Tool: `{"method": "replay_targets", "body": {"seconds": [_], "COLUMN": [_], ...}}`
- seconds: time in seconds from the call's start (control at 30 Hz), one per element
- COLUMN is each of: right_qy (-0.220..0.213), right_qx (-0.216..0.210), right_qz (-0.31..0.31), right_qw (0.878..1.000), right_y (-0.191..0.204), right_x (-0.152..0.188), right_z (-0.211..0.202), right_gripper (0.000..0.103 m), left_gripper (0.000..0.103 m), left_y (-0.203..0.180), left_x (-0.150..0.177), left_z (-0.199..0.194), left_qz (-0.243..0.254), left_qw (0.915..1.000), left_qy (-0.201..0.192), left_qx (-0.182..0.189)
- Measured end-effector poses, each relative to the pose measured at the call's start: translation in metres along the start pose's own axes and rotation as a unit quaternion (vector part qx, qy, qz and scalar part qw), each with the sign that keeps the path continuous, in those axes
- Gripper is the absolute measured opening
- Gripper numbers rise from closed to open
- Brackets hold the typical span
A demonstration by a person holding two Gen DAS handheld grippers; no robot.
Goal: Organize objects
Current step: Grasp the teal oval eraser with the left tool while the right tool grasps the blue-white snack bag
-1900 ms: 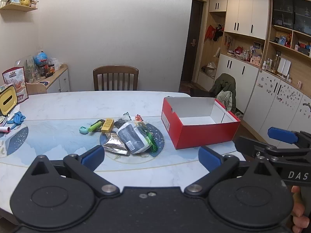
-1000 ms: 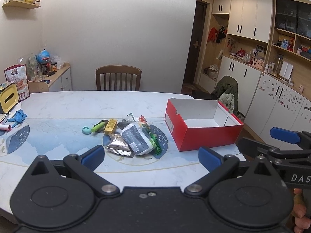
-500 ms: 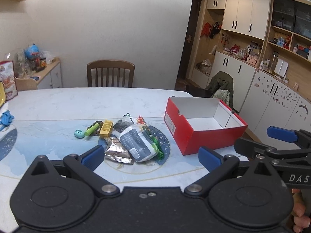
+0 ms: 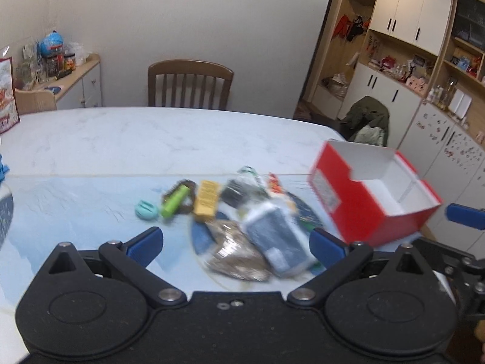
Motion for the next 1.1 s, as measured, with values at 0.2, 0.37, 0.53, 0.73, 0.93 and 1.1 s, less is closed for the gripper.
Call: {"method": "replay_targets", "body": {"seconds": [0.2,0.37,0.53,0.73,0.93,1.1], "right_qy": [0.051,0.087,0.111,0.121,0.138,0.145], "right_qx": [0.002,-0.003,-0.003,-0.005,-0.013,-0.019], "right_qz": [-0.007,-0.014,-0.014,-0.023,-0.029,-0.036], "right_qw": [0.999,0.996,0.994,0.992,0.99,0.989], "right_y": [0.009,0.016,0.017,0.021,0.028,0.036], "right_x": [0.003,0.005,0.002,-0.011,-0.013,-0.017], "right_z": [0.059,0.1,0.127,0.151,0.17,0.183], "right_gripper": [0.1,0.095,0.087,0.075,0.066,0.058], "left_gripper": [0.102,0.097,0.089,0.088,0.083,0.08], "left_y": [0.035,0.051,0.069,0.09,0.119,0.127], "left_x": [-0.018,-0.021,-0.019,-0.027,-0.019,-0.011], "left_z": [0.045,0.076,0.102,0.122,0.139,0.152], "left_qz": [-0.011,0.023,0.033,0.031,0.026,0.035], "left_qw": [0.9996,0.9992,0.9979,0.9977,0.9954,0.994], "left_qy": [0.026,0.026,0.045,0.047,0.071,0.08], "left_qx": [0.004,-0.019,-0.032,-0.036,-0.058,-0.065]}}
Point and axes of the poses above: each gripper's, at about its wrist camera, not at the fingertips, and z roughly the way its jaws point, y to its left, x to its underside, the point moved 5 cm from there along z, roughly the way its jaws point, and after that the axes turned 4 degrees about y, right-handed, at the moved point
